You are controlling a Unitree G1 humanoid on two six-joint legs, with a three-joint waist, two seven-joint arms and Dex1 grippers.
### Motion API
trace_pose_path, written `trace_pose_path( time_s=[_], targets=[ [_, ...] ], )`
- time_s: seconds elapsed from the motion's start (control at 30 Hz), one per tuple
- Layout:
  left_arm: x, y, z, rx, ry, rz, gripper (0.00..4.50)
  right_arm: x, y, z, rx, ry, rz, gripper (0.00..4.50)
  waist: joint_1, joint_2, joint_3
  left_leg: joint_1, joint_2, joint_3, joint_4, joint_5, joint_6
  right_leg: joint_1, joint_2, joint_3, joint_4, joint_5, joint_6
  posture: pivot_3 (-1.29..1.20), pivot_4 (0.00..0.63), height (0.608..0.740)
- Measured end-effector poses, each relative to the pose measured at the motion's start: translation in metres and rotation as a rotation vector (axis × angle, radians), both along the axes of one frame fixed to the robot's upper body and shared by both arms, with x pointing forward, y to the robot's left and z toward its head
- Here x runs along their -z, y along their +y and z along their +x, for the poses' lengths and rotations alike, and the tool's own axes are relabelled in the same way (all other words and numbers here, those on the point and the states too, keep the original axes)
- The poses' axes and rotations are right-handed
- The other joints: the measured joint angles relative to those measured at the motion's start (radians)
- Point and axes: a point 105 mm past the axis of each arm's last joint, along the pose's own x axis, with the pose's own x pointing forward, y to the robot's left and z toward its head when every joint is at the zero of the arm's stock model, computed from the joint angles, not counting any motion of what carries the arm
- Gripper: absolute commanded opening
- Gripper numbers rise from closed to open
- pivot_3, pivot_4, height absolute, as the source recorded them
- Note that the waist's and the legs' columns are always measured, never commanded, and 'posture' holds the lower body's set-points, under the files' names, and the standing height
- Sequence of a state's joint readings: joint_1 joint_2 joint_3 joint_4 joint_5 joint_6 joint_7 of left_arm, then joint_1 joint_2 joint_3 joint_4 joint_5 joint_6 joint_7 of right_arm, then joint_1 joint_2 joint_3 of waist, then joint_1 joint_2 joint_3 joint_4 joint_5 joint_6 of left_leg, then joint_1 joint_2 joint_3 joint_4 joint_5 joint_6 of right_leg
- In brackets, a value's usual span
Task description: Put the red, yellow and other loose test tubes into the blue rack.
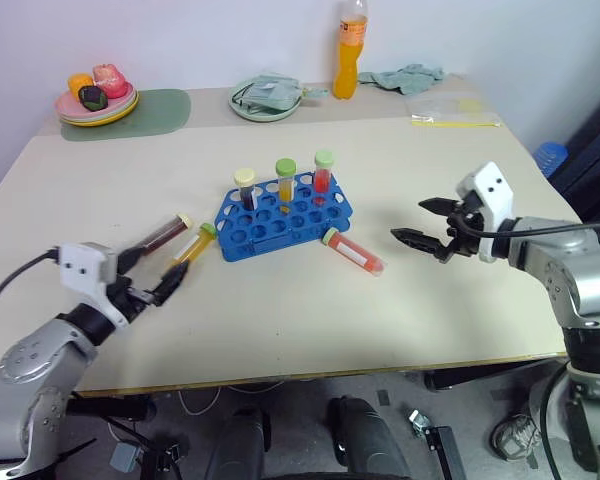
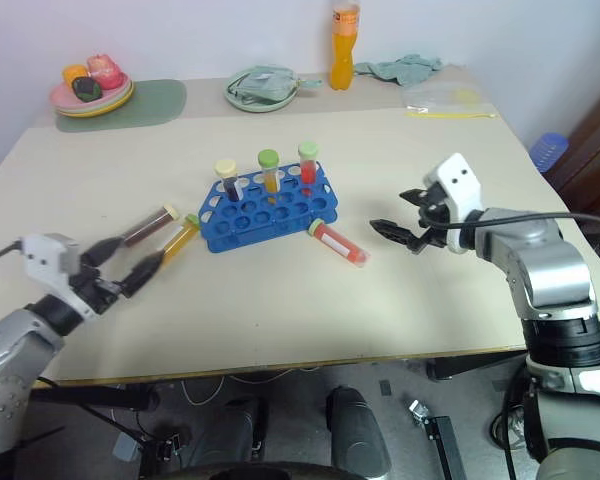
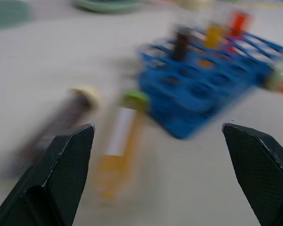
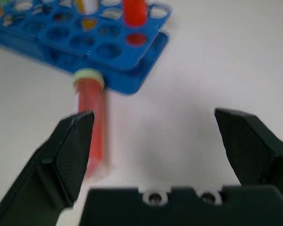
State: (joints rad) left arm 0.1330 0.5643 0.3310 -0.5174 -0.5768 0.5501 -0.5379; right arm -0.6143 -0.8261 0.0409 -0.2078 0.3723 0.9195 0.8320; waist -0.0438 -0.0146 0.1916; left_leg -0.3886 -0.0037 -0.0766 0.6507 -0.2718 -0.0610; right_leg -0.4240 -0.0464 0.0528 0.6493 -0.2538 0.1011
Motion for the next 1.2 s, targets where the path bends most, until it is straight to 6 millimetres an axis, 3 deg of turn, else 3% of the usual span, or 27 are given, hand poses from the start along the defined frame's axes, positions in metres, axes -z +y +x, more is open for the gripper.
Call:
trace_pose_path(
  time_s=[0.07,0.2,0.3,0.47,0.67,0.77,0.93,0.97,1.1,1.2],
  targets=[
    [0.001,-0.02,-0.001,0.084,-0.002,-0.006,4.46,-0.004,0.017,0.0,-0.008,0.068,-0.044,4.5,0.0,0.0,0.0,0.0,0.0,0.0,0.0,0.0,0.0,0.0,0.0,0.0,0.0,0.0,0.0,0.0,0.15,0.74],
    [0.004,-0.053,0.0,0.192,-0.01,-0.041,4.46,0.009,0.044,0.009,0.058,0.242,-0.137,4.5,0.002,0.0,0.0,-0.001,0.0,0.0,0.001,0.0,0.0,-0.001,0.0,0.0,0.0,0.0,0.0,0.0,0.15,0.74],
    [0.009,-0.072,0.0,0.247,-0.004,-0.054,4.46,0.016,0.052,0.016,0.143,0.378,-0.196,4.5,0.004,0.0,0.0,-0.002,-0.001,-0.001,0.0,0.0,0.0,-0.001,-0.001,0.0,0.0,0.0,0.0,0.0,0.15,0.74],
    [0.014,-0.09,-0.005,0.293,-0.001,-0.078,4.46,0.025,0.066,0.025,0.219,0.478,-0.272,4.5,0.003,0.0,0.0,-0.002,-0.001,-0.001,-0.001,0.0,0.0,-0.002,-0.001,-0.001,0.0,0.0,0.0,0.0,0.15,0.74],
    [0.027,-0.088,-0.013,0.275,0.027,-0.074,4.46,0.051,0.074,0.028,0.239,0.575,-0.325,4.5,0.003,0.0,0.0,-0.003,-0.001,-0.001,-0.001,0.0,0.0,-0.003,-0.001,-0.001,0.0,0.0,0.0,0.0,0.15,0.74],
    [0.028,-0.087,-0.013,0.264,0.019,-0.068,4.5,0.055,0.073,0.032,0.253,0.564,-0.338,3.65,0.002,0.0,0.0,-0.003,-0.001,-0.001,-0.001,0.0,0.0,-0.003,-0.001,-0.001,0.0,0.0,0.0,0.0,0.15,0.74],
    [0.029,-0.088,-0.014,0.259,0.02,-0.075,4.5,0.056,0.075,0.034,0.238,0.548,-0.347,1.11,0.0,0.0,0.0,-0.002,-0.001,-0.001,-0.001,0.0,0.0,-0.003,-0.001,-0.001,0.0,0.0,0.0,0.0,0.15,0.74],
    [0.029,-0.089,-0.014,0.261,0.02,-0.076,4.5,0.055,0.077,0.033,0.23,0.543,-0.349,0.81,0.0,0.0,0.0,-0.002,-0.001,-0.001,-0.001,0.0,0.0,-0.003,0.0,-0.001,0.0,0.0,0.0,0.0,0.15,0.74],
    [0.03,-0.091,-0.016,0.272,0.016,-0.065,4.5,0.041,0.074,0.019,0.146,0.507,-0.347,0.81,0.007,0.0,0.0,-0.003,-0.001,-0.002,-0.001,0.0,0.001,-0.003,-0.001,-0.001,-0.001,0.0,0.0,0.0,0.15,0.74],
    [0.029,-0.09,-0.016,0.278,0.006,-0.053,4.5,0.036,0.069,-0.009,-0.043,0.445,-0.313,0.81,0.021,0.0,0.0,-0.004,-0.001,-0.002,-0.001,-0.001,0.002,-0.003,-0.001,-0.002,-0.003,0.0,0.0,0.0,0.15,0.74]
  ],
)
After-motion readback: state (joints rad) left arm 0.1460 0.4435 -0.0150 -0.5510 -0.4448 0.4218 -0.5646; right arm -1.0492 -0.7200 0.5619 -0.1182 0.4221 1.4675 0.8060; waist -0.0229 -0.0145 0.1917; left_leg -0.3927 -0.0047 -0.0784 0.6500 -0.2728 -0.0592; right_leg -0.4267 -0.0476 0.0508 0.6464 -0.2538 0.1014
